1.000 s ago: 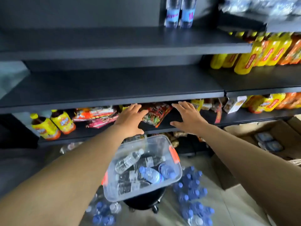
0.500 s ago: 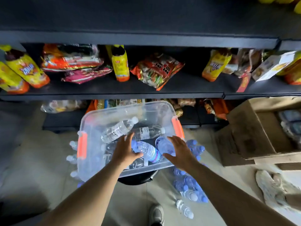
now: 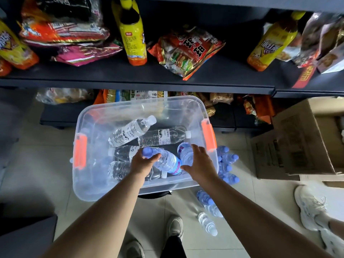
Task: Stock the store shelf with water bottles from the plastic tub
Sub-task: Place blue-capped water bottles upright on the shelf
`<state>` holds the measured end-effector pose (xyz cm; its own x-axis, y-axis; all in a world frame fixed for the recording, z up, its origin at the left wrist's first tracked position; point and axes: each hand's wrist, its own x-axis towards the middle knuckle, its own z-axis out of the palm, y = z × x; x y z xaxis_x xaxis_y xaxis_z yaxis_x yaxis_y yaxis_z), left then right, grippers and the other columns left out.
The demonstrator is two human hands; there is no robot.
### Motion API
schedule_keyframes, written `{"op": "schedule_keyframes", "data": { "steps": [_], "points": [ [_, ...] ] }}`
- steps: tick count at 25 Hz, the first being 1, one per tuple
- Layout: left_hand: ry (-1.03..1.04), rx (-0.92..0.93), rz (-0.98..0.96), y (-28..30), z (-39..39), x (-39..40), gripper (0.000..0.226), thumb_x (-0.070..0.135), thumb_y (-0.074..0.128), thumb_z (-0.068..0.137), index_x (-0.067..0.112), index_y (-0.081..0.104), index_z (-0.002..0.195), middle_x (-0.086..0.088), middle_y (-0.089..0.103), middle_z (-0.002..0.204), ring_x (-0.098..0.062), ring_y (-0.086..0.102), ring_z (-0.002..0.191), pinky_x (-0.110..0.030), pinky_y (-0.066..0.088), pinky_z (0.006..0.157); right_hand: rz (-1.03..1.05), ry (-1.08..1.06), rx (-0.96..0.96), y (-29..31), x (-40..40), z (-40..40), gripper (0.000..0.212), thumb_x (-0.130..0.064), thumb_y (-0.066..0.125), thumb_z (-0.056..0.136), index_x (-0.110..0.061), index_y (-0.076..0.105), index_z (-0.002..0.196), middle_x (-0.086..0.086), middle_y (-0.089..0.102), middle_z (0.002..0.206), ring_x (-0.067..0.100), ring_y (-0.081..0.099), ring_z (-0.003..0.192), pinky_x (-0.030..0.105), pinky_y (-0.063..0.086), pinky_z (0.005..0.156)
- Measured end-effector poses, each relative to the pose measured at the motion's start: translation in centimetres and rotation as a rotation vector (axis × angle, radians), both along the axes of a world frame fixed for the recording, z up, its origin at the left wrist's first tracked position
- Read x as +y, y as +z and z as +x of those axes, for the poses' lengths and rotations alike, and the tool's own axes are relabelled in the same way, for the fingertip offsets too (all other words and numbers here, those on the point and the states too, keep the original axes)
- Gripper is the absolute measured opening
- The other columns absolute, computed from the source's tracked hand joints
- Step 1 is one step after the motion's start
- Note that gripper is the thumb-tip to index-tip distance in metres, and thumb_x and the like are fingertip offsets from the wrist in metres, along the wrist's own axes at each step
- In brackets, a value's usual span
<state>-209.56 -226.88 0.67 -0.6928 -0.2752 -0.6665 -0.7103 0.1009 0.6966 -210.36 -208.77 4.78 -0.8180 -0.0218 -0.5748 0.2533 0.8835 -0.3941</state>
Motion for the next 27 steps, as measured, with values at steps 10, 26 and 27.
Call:
{"op": "schedule_keyframes", "data": {
  "steps": [10, 26, 27],
  "points": [
    [0.02, -0.031, 0.054, -0.4, 0.4, -0.9, 0.021, 0.012, 0.079, 0.073, 0.018, 0.063, 0.083, -0.01, 0.065, 0.09, -0.022, 0.06, 0.085, -0.038, 0.051, 0.087, 0.056, 0.183, -0.071, 0.3, -0.1, 0.4, 0.062, -0.016, 0.07, 0.081, -0.009, 0.043, 0.136, 0.011, 0.046, 0.139, 0.029, 0.049, 0.125, 0.03, 0.039, 0.099],
    [0.059, 0.007, 0.091, -0.6, 0.1, -0.5, 0.026, 0.011, 0.08, 0.072, 0.01, 0.065, 0.094, -0.008, 0.065, 0.088, -0.02, 0.059, 0.081, -0.03, 0.046, 0.079, -0.222, -0.26, 0.286, -0.9, -1.1, -3.6, 0.034, -0.022, 0.074, 0.079, -0.013, 0.062, 0.11, 0.002, 0.061, 0.091, 0.021, 0.056, 0.084, 0.022, 0.035, 0.067],
    [0.068, 0.014, 0.106, -0.6, 0.1, -0.5, 0.027, 0.01, 0.079, 0.072, 0.009, 0.065, 0.095, -0.008, 0.065, 0.088, -0.019, 0.059, 0.081, -0.029, 0.045, 0.079, -0.253, -0.283, 0.284, -1.1, -1.3, -3.8, 0.036, -0.022, 0.075, 0.078, -0.014, 0.062, 0.11, -0.002, 0.06, 0.09, 0.019, 0.056, 0.084, 0.021, 0.036, 0.068]
  ]
}}
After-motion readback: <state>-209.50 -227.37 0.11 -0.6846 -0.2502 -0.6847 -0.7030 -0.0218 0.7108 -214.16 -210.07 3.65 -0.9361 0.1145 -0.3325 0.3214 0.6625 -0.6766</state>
